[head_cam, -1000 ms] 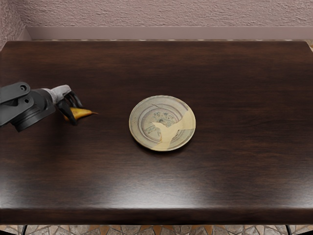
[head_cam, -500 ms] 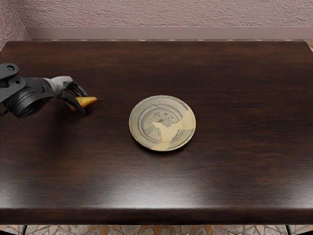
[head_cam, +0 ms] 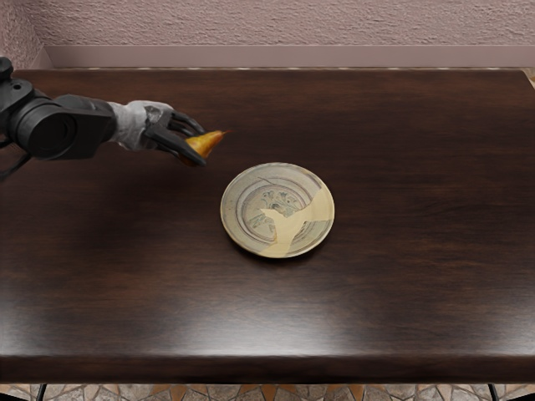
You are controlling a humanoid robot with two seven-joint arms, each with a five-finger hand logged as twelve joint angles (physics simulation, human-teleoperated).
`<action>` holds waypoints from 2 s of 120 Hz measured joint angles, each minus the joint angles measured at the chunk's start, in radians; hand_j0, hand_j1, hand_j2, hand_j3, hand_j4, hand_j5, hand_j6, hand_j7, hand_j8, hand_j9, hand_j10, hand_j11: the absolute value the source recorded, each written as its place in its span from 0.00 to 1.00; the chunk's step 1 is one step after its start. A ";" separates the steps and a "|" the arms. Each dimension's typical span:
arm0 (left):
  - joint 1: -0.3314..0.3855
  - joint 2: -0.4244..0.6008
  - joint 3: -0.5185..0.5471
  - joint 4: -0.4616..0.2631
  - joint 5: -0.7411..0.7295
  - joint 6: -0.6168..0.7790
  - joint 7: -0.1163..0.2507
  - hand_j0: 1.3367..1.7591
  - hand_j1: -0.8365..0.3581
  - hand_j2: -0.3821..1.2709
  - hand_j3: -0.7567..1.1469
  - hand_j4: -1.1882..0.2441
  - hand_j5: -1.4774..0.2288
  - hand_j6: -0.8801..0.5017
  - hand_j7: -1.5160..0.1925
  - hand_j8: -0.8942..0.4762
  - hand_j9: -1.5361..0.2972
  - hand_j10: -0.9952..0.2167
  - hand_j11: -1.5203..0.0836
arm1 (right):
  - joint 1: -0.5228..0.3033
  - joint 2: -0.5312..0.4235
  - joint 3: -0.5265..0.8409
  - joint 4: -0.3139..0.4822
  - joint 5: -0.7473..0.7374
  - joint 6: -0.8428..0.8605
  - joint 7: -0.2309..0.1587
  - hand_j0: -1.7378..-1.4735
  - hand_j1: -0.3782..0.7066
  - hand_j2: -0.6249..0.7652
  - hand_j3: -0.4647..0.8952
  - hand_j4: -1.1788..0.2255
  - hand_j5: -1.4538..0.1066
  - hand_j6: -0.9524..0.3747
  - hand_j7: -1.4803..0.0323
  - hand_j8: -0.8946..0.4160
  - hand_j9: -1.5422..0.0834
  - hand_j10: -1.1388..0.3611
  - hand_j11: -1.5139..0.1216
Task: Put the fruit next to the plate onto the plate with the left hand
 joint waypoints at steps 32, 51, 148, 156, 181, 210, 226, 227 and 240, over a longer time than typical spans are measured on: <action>-0.021 -0.124 -0.010 -0.001 -0.020 -0.026 0.000 0.75 0.35 0.58 0.40 0.31 0.18 0.33 0.24 0.37 0.24 0.34 0.26 | 0.000 0.000 0.000 0.000 0.000 0.000 0.000 0.30 0.03 0.45 0.34 0.84 0.93 0.72 0.98 0.68 0.95 0.76 0.93; 0.009 -0.176 0.010 -0.002 -0.021 -0.028 0.000 0.75 0.34 0.58 0.40 0.29 0.16 0.35 0.21 0.40 0.23 0.35 0.25 | 0.000 0.000 0.000 0.000 0.000 0.000 0.000 0.30 0.03 0.45 0.34 0.84 0.93 0.72 0.98 0.68 0.95 0.76 0.93; 0.181 -0.025 -0.294 0.001 -0.247 -0.522 0.000 0.76 0.97 0.25 0.40 0.81 0.84 0.62 0.86 0.64 0.81 0.80 0.92 | 0.001 0.000 0.000 0.000 -0.001 0.000 0.000 0.30 0.03 0.45 0.34 0.84 0.93 0.72 0.98 0.68 0.95 0.76 0.93; 0.231 0.016 -0.337 0.003 -0.283 -0.529 0.000 0.76 0.97 0.24 0.40 0.81 0.85 0.63 0.87 0.64 0.82 0.81 0.93 | 0.001 0.000 0.000 0.000 -0.001 0.000 0.000 0.30 0.03 0.45 0.34 0.84 0.93 0.72 0.98 0.68 0.95 0.76 0.93; 0.297 0.140 -0.383 0.013 -0.402 -0.536 0.000 0.76 0.99 0.23 0.40 0.82 0.86 0.63 0.88 0.65 0.83 0.82 0.94 | 0.001 0.000 0.000 0.001 -0.001 0.000 0.000 0.30 0.03 0.45 0.34 0.84 0.93 0.72 0.98 0.68 0.95 0.76 0.93; 0.384 0.250 -0.399 0.086 -0.537 -0.537 0.000 0.76 0.99 0.23 0.40 0.83 0.86 0.64 0.89 0.65 0.84 0.82 0.95 | 0.002 0.000 0.000 0.001 -0.002 0.000 0.000 0.30 0.03 0.45 0.34 0.84 0.93 0.72 0.98 0.68 0.95 0.76 0.93; 0.399 0.298 -0.403 0.124 -0.588 -0.537 0.000 0.76 0.99 0.23 0.40 0.83 0.86 0.64 0.89 0.65 0.84 0.82 0.95 | 0.002 0.000 0.000 0.001 -0.002 0.000 0.000 0.30 0.03 0.45 0.34 0.84 0.93 0.72 0.98 0.68 0.95 0.76 0.93; 0.401 0.302 -0.403 0.126 -0.590 -0.537 0.000 0.76 0.99 0.23 0.40 0.83 0.86 0.64 0.89 0.65 0.84 0.82 0.95 | 0.002 0.000 0.000 0.001 -0.002 0.000 0.000 0.30 0.03 0.45 0.34 0.84 0.93 0.72 0.98 0.68 0.95 0.76 0.93; 0.405 0.346 -0.403 0.147 -0.603 -0.537 0.000 0.76 0.99 0.23 0.40 0.83 0.87 0.64 0.89 0.65 0.84 0.82 0.95 | 0.002 0.000 0.000 0.001 -0.002 0.000 0.000 0.30 0.03 0.45 0.34 0.84 0.93 0.72 0.98 0.68 0.95 0.76 0.93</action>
